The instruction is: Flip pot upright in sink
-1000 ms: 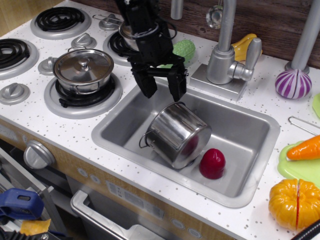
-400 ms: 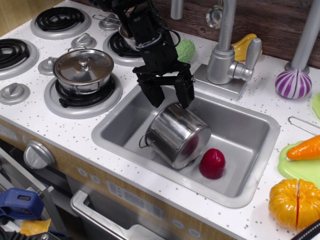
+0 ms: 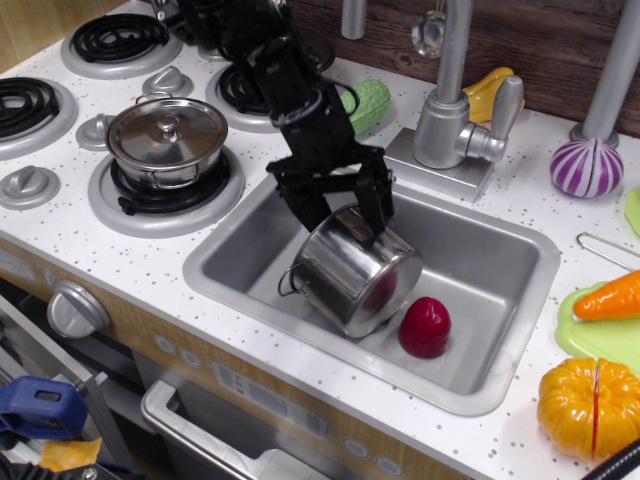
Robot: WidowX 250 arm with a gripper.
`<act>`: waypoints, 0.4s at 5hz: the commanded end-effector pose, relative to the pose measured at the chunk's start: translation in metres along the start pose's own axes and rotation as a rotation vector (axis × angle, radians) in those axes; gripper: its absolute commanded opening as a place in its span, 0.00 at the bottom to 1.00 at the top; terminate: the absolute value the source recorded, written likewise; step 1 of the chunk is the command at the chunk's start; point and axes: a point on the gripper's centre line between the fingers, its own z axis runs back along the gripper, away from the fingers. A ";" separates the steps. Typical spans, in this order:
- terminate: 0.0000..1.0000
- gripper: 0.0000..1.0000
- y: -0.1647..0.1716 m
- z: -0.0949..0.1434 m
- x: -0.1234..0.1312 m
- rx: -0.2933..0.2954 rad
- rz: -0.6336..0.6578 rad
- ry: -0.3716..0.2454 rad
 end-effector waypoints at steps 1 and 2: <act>0.00 1.00 -0.017 0.019 0.006 -0.001 0.009 -0.086; 0.00 0.00 -0.017 0.019 0.007 -0.009 0.019 -0.091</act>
